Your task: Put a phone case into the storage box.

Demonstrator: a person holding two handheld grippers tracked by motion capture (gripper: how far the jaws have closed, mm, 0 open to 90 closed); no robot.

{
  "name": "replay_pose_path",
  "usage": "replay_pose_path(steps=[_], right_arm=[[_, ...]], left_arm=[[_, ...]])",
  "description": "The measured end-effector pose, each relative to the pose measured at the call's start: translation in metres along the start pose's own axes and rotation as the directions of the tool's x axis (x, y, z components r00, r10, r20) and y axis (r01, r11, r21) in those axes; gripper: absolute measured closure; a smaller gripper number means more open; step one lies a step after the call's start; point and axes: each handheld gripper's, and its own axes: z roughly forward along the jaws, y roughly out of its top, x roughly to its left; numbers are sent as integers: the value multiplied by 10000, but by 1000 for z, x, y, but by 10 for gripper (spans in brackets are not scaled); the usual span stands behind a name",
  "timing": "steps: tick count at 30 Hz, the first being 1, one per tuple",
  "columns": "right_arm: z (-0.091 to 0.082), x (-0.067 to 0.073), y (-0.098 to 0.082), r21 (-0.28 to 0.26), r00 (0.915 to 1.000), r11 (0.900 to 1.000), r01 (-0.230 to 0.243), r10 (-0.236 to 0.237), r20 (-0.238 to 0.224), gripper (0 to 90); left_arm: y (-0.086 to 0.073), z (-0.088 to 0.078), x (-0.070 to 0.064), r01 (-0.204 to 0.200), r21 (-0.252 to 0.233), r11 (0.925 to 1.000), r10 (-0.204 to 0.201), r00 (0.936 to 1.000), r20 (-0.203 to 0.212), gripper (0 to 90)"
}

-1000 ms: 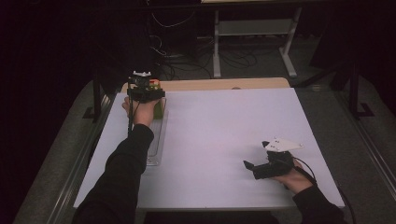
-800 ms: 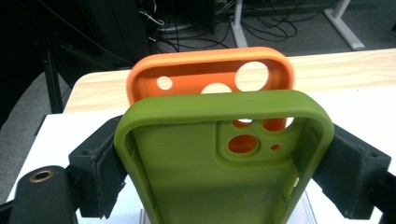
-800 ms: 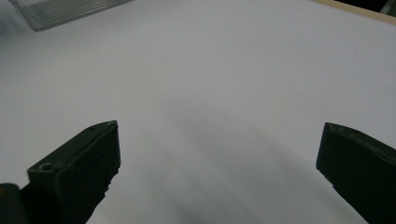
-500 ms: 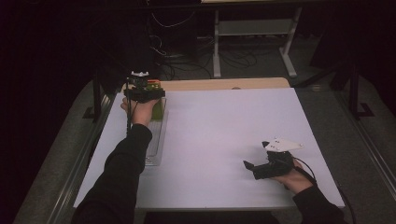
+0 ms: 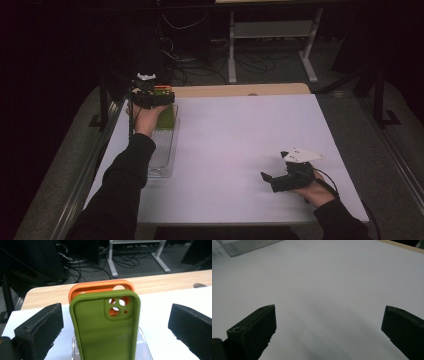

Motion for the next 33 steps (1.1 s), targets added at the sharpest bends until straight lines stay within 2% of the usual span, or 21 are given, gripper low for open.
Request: replay_pose_path(steps=[5,7,9,11,12,13,15,16,17,18,19,20,22,23,25,26,27,28,29,31,33], right_arm=[[0,0,0,-12,10000,10000,-14,14,-4,0],[-1,1,0,-4,10000,10000,-49,49,-39,0],[-2,1,0,-4,10000,10000,-25,25,-42,0],[-4,0,0,-2,10000,10000,-10,10,-60,0],[-4,0,0,-61,10000,10000,-3,2,-73,0],[-5,0,1,-69,9998,9998,-161,161,-99,0],[-5,0,1,-54,9999,9999,-91,90,-93,0],[-5,0,1,-78,9999,10000,-24,23,-112,0],[-5,-1,2,-171,9999,9998,75,-77,-119,0],[-6,1,2,-70,9998,9999,-132,131,-181,0],[-6,0,2,-109,9999,9999,-17,15,-169,0],[-7,1,3,-140,9997,9998,-111,108,-228,0],[-8,0,4,-259,9996,9996,94,-100,-247,0],[-9,1,4,-181,9994,9998,-65,59,-332,0],[-9,1,4,-301,9992,9995,78,-90,-401,0],[-10,2,4,-191,9990,9998,7,-16,-457,0],[-11,2,4,-209,9988,9997,93,-103,-468,0],[-11,1,5,-295,9987,9994,158,-172,-481,0],[-12,2,5,-249,9984,9997,63,-77,-552,0],[-13,2,5,-317,9981,9993,184,-202,-576,0],[-14,2,5,-277,9976,9996,74,-92,-680,0]], left_arm=[[-1,-6,0,-193,138,9997,181,9966,809,0],[-2,-11,-1,-329,124,9994,311,9918,1239,0],[-4,-17,-2,-533,4,9986,524,9822,1802,0],[-9,-25,-6,-802,-80,9967,795,9621,2607,0],[-11,-30,-7,-986,-185,9950,998,9533,2851,0],[-14,-35,-9,-1070,-282,9939,1105,9421,3166,0],[-21,-45,-13,-1104,-525,9925,1220,9204,3714,0],[-24,-50,-15,-1301,-544,9900,1410,9100,3898,0],[-28,-55,-18,-1379,-660,9883,1528,8970,4147,0],[-31,-61,-20,-1461,-748,9864,1641,8861,4334,0],[-34,-66,-23,-1633,-795,9834,1816,8740,4507,0],[-37,-70,-25,-1657,-885,9822,1879,8658,4638,0],[-45,-79,-29,-1816,-1044,9778,2094,8418,4974,0],[-49,-82,-31,-1852,-1088,9767,2147,8325,5107,0],[-56,-88,-35,-2076,-1100,9720,2342,8174,5264,0],[-61,-90,-37,-2102,-1127,9711,2376,8100,5361,0],[-65,-92,-37,-2193,-1196,9683,2486,7994,5470,0],[-69,-94,-39,-2256,-1212,9666,2546,7938,5523,0],[-73,-96,-40,-2295,-1234,9654,2591,7938,5503,0],[-81,-99,-41,-2358,-1208,9643,2620,7815,5662,0],[-89,-101,-42,-2426,-1220,9624,2679,7750,5723,0]])
